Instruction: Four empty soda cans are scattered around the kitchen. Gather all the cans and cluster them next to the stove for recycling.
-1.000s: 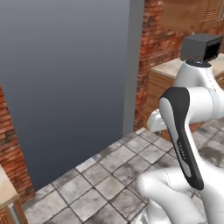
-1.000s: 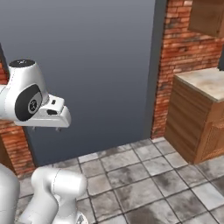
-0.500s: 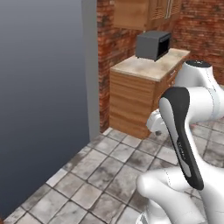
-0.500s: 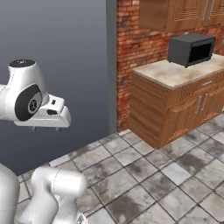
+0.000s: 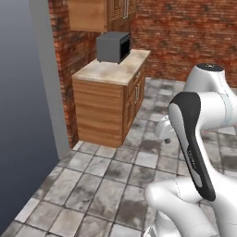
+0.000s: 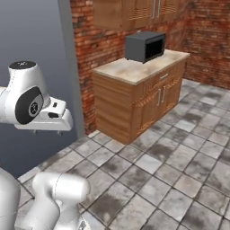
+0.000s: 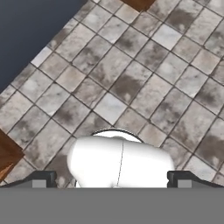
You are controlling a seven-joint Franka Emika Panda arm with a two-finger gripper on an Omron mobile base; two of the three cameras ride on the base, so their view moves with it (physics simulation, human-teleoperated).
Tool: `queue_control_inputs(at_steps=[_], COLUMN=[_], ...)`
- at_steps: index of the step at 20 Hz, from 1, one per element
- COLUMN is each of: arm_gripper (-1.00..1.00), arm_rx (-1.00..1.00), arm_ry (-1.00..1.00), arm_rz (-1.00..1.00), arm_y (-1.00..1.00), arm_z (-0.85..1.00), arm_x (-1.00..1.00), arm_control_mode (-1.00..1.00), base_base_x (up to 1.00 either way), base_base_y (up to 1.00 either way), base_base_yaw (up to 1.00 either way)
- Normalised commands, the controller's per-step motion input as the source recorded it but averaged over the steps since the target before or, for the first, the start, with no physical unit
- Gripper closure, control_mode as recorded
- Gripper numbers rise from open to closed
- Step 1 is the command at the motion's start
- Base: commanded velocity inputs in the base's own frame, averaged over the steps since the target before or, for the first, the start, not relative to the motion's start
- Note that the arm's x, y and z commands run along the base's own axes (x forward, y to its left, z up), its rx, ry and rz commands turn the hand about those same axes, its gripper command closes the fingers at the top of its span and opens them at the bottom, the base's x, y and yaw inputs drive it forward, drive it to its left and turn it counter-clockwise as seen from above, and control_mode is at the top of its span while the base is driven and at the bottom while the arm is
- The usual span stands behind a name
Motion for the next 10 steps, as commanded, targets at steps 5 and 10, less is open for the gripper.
queue_control_inputs(at_steps=[5, 10], arm_gripper=[-1.0, -1.0], arm_rx=[0.0, 0.0], arm_ry=[0.0, 0.0], arm_rz=[0.0, 0.0], arm_y=[0.0, 0.0], arm_z=[0.0, 0.0], arm_x=[0.0, 0.0], arm_control_mode=[1.0, 1.0], base_base_x=[0.22, 0.68], base_base_y=[-0.03, 0.0], base_base_yaw=[-0.39, -0.23])
